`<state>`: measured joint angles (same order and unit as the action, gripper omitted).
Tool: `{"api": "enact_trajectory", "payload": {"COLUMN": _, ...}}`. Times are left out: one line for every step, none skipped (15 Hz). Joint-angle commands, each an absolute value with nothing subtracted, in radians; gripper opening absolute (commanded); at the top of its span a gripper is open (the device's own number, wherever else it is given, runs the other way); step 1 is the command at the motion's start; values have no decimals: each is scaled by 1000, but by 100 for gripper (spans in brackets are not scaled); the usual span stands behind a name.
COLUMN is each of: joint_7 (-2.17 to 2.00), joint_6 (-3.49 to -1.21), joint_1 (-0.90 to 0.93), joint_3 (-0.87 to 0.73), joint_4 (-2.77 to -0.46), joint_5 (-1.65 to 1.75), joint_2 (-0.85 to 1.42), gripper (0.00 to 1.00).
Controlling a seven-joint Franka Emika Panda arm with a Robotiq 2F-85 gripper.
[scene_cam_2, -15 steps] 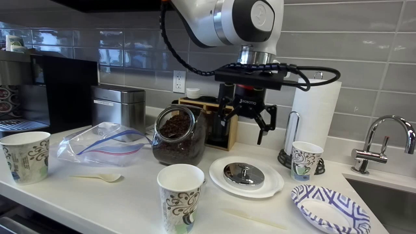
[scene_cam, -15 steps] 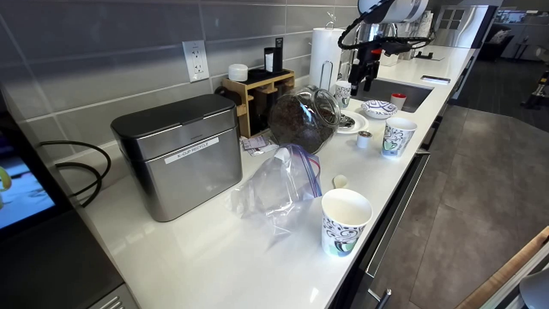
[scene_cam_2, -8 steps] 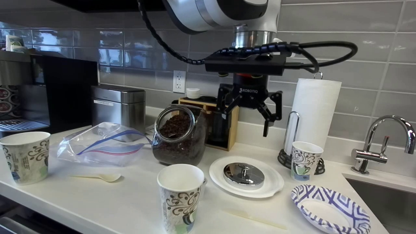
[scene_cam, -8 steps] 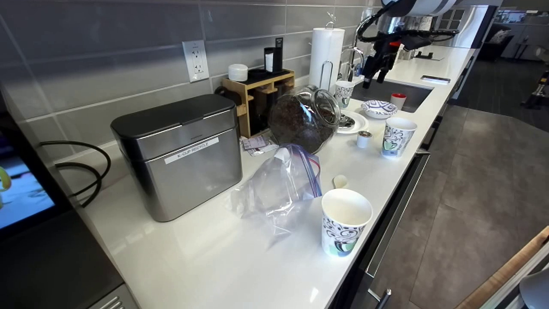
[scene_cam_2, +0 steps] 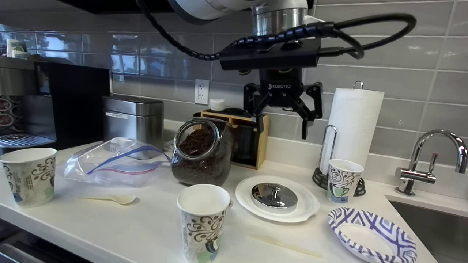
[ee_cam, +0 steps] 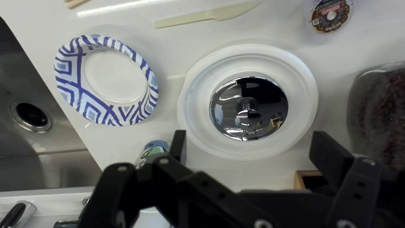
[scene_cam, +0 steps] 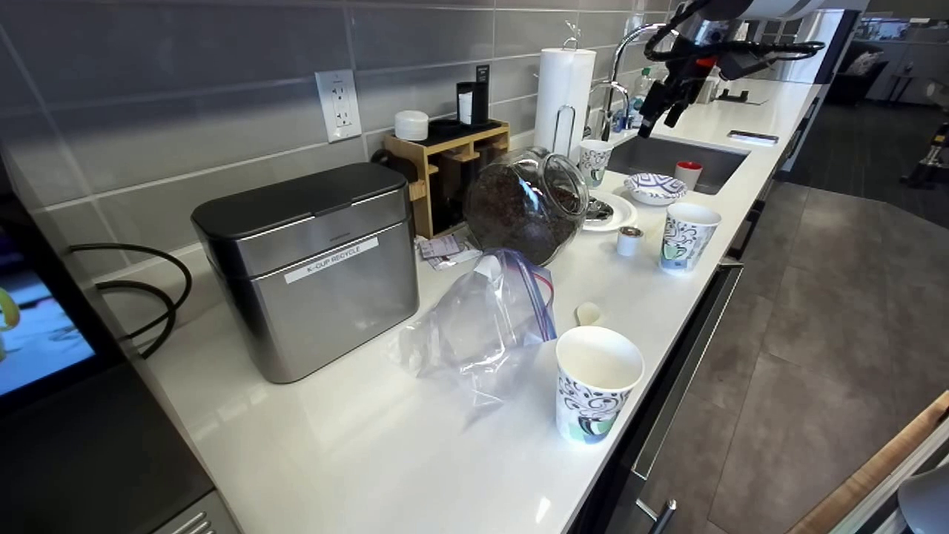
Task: Remove the lid from the glass container.
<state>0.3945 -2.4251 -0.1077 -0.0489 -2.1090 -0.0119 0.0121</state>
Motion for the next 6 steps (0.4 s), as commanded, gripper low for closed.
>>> {"api": "enact_trajectory", "payload": {"joint_7": 393, "joint_6": -2441, "joint_1": -96, "joint_3": -60, "joint_4": -2117, "joint_5": -11, "joint_2": 0, "gripper": 100}}
{"api": "enact_trajectory", "payload": {"joint_7": 392, "joint_6": -2453, "joint_1": -96, "joint_3": -61, "joint_4": -2127, "joint_5": -10, "joint_2": -9, "gripper": 100}}
{"api": "enact_trajectory", "payload": {"joint_7": 392, "joint_6": -2455, "joint_1": -95, "joint_3": -62, "joint_4": -2132, "joint_5": -10, "joint_2": -16, "gripper": 100}}
{"api": "enact_trajectory", "payload": {"joint_7": 392, "joint_6": -2455, "joint_1": -95, "joint_3": -62, "joint_4": -2135, "joint_5": -10, "joint_2": -19, "gripper": 100}}
{"api": "enact_trajectory", "payload": {"joint_7": 392, "joint_6": -2455, "joint_1": -95, "joint_3": -63, "joint_4": -2136, "joint_5": -10, "joint_2": -21, "gripper": 100}}
{"api": "enact_trajectory", "payload": {"joint_7": 392, "joint_6": -2455, "joint_1": -94, "joint_3": -63, "joint_4": -2138, "joint_5": -10, "joint_2": -22, "gripper": 100}}
